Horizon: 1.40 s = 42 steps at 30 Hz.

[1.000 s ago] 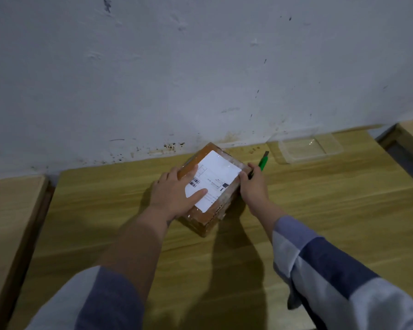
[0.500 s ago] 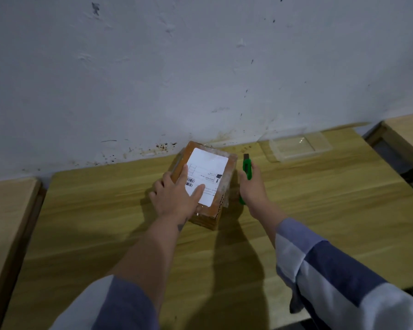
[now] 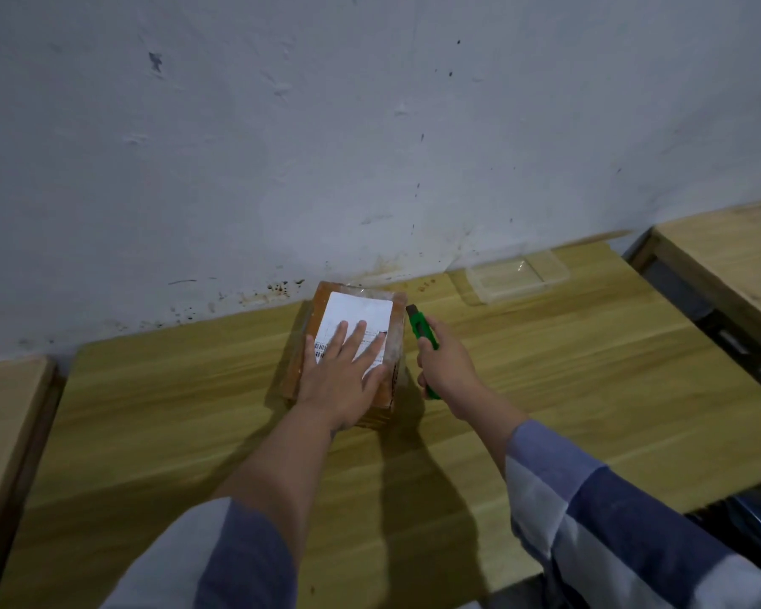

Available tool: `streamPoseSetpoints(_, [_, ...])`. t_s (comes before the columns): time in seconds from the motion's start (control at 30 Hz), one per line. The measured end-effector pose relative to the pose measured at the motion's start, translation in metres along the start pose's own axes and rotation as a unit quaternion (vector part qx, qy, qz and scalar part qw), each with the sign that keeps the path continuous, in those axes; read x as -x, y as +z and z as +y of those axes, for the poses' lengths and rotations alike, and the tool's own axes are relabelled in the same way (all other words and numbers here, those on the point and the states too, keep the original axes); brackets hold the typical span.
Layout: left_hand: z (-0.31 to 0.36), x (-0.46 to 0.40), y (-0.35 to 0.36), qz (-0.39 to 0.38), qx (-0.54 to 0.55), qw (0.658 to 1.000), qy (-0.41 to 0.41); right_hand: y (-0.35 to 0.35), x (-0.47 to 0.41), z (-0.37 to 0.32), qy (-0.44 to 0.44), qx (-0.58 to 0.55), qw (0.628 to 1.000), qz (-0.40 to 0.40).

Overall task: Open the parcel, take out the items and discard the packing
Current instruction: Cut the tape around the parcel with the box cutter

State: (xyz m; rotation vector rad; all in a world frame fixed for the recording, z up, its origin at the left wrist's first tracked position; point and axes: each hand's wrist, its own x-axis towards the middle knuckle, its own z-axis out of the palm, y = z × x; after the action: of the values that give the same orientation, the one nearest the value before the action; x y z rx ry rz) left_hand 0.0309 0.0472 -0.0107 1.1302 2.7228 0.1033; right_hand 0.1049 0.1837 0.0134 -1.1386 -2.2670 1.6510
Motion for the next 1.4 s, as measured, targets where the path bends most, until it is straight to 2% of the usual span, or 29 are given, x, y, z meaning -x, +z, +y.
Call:
streamPoseSetpoints(0.37, [0.010, 0.000, 0.003, 0.003, 0.011, 0.999, -0.050, 0.005, -0.004, -0.024, 0.002, 0.104, 0.994, -0.021])
streamPoseSetpoints(0.57, [0.012, -0.002, 0.009, 0.018, 0.012, 0.998, -0.063, 0.003, 0.001, -0.035, 0.002, 0.230, 0.971, -0.058])
streamPoseSetpoints(0.83, [0.016, 0.002, 0.007, 0.014, -0.002, 0.998, -0.063, -0.001, 0.021, -0.040, 0.014, 0.246, 0.966, -0.082])
streamPoseSetpoints(1.07, [0.016, 0.002, 0.008, 0.027, 0.018, 0.997, -0.066, -0.011, 0.025, -0.031, 0.049, 0.100, 0.989, -0.097])
streamPoseSetpoints(1.4, [0.015, 0.002, 0.007, 0.027, 0.026, 0.997, -0.067, -0.013, 0.044, -0.017, 0.050, 0.075, 0.991, -0.096])
